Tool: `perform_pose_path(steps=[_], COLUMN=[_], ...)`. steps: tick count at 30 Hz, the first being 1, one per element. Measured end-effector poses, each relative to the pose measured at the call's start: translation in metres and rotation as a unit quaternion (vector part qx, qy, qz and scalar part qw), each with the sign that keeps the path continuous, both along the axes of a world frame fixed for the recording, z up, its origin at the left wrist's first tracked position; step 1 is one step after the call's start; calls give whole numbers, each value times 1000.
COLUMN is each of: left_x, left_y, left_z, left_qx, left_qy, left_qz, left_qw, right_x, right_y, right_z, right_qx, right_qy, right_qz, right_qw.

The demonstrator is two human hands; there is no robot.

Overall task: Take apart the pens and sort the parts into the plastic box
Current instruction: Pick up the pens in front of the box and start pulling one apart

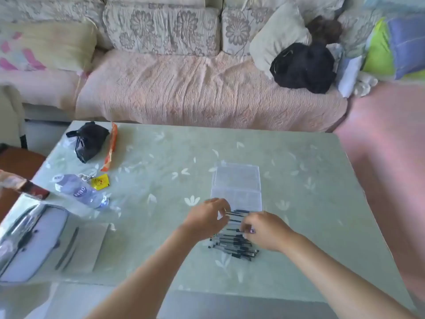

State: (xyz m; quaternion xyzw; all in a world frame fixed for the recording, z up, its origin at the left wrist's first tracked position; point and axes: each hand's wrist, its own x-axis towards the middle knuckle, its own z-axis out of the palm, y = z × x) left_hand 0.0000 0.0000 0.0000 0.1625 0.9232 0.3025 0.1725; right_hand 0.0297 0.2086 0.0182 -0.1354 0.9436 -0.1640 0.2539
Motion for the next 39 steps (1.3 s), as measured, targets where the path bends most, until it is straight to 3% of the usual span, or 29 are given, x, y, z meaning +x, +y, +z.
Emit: perform_pose_path(steps=[5,9,16,27,39], left_x=[20,32,41,85,115], left_y=[14,17,13,9,10], left_z=[-87,-140,-185,-197,-173], left_qx=[-21,-21,-13,-65,-52], left_qy=[23,128,247,298,247], left_qz=[-76,-159,-207,-128,-89], left_qw=[997,979,947,944,963], right_x=[7,12,23,80,112], right_y=[6,6,5,6,3], right_z=[-83,-128,-165,-184,-176], right_qx=[29,27,41,75,-7], right_qy=[-9,22,112,249,249], right_qz=[31,90,153,71,28], right_qw=[999,995,981,963,968])
